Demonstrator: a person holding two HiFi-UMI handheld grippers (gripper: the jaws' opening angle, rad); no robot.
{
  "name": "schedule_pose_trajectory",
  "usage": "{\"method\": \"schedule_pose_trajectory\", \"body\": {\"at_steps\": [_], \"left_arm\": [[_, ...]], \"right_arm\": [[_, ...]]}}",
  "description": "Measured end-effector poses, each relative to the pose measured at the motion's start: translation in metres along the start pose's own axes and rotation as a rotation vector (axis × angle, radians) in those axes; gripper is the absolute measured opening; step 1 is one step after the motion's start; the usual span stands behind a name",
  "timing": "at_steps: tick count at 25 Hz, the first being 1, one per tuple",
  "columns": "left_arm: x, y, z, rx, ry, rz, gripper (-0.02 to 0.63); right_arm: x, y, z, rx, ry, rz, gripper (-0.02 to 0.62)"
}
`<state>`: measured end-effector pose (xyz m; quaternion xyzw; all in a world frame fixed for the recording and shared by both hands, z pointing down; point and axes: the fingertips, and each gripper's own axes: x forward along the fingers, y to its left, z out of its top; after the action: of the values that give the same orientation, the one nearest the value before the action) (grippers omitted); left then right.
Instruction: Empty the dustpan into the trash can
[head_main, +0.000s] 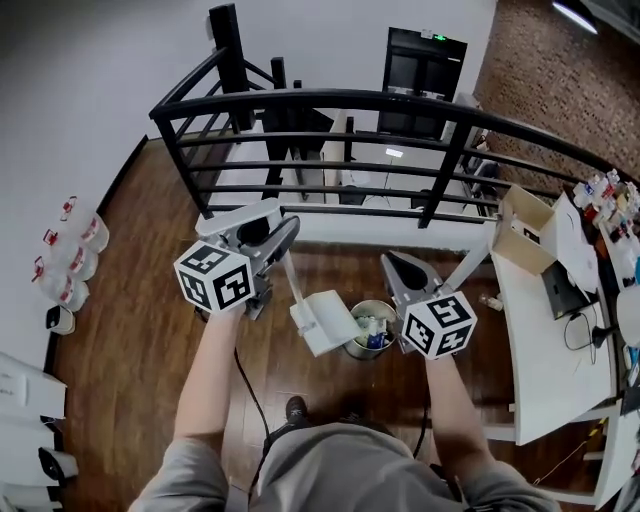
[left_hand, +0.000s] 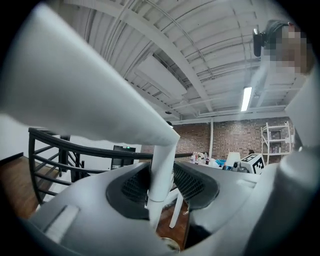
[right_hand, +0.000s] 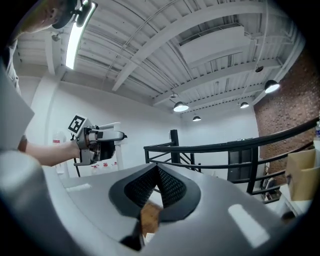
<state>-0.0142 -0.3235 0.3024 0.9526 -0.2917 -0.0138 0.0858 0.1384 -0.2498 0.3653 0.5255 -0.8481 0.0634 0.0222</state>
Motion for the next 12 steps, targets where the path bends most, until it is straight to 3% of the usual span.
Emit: {"method": "schedule_pose_trajectory", "body": {"at_steps": [5,9,12], "left_arm": [[-0.023,0.044,-0.028,-0.005,-0.033,0.104,0.15],[-0.043,0.073,-0.021,-0.029,-0.104,0.17,0.141],[-0.054,0.077,-0.013,-0.042,-0.116,0.177,0.133]], "right_arm": [[0.018,0.021,-0.009,-0.004,0.031,0.01,-0.002],[0.033,0.033,-0.016,-0.006,0.047,0.022,-0.002],[0.042,0.042,-0.017,-0.007,0.053,0.038,-0.002]]}}
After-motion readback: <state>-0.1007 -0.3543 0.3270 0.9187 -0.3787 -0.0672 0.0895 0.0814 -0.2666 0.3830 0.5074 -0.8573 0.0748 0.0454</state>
